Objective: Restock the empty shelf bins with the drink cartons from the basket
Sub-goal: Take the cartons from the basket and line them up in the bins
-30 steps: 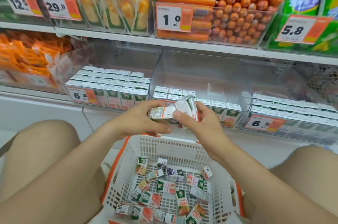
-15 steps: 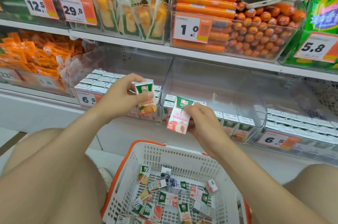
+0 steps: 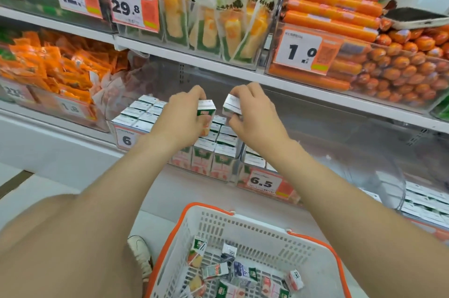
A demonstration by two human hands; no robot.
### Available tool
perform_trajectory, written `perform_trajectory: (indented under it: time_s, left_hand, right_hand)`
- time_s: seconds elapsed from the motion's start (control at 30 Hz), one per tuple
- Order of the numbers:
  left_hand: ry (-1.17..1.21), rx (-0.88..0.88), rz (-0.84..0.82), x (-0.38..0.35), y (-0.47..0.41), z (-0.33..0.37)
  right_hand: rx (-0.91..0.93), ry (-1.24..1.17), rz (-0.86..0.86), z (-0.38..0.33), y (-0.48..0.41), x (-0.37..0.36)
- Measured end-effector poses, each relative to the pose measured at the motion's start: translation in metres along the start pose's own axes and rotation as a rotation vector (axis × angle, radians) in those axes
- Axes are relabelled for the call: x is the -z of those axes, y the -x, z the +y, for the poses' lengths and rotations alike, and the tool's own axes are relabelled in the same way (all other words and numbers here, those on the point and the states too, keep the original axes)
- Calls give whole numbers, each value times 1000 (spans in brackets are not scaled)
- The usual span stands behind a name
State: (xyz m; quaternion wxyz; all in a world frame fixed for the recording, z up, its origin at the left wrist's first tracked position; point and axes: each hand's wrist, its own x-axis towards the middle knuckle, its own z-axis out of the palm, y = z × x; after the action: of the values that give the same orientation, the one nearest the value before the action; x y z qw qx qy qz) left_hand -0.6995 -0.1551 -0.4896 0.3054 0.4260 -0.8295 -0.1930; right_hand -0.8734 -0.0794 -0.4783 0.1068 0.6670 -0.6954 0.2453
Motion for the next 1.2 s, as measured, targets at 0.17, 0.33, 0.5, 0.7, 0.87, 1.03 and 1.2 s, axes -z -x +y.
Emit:
perform_trajectory:
  time_s: [0.17,0.33,0.5,0.7,0.87,1.03,1.2]
  left_hand:
    - [-88,21,-27,-6,-6,-8]
    - [-16,44,-77,-12,-6,-13]
    - [14,50,-53,-13,-4,-11]
    - [62,54,-27,-12,4,-4]
    - [267,-109,2,-10,22,23]
    - [613,-97,-45,-23,38,67]
    - [536,-182,-57,-56,44,97]
  right_hand:
    - [-121,307,-170,1,-36,-25]
    - [-244,374,-397,-1,-57,-36]
    - [-73,517,-670,-7,-59,-34]
    - [0,238,-525,-1,-31,-23]
    - [-137,-538,50,-8,39,10]
    - [-118,-565,119,23,81,47]
    - [-235,-567,181,65,105,76]
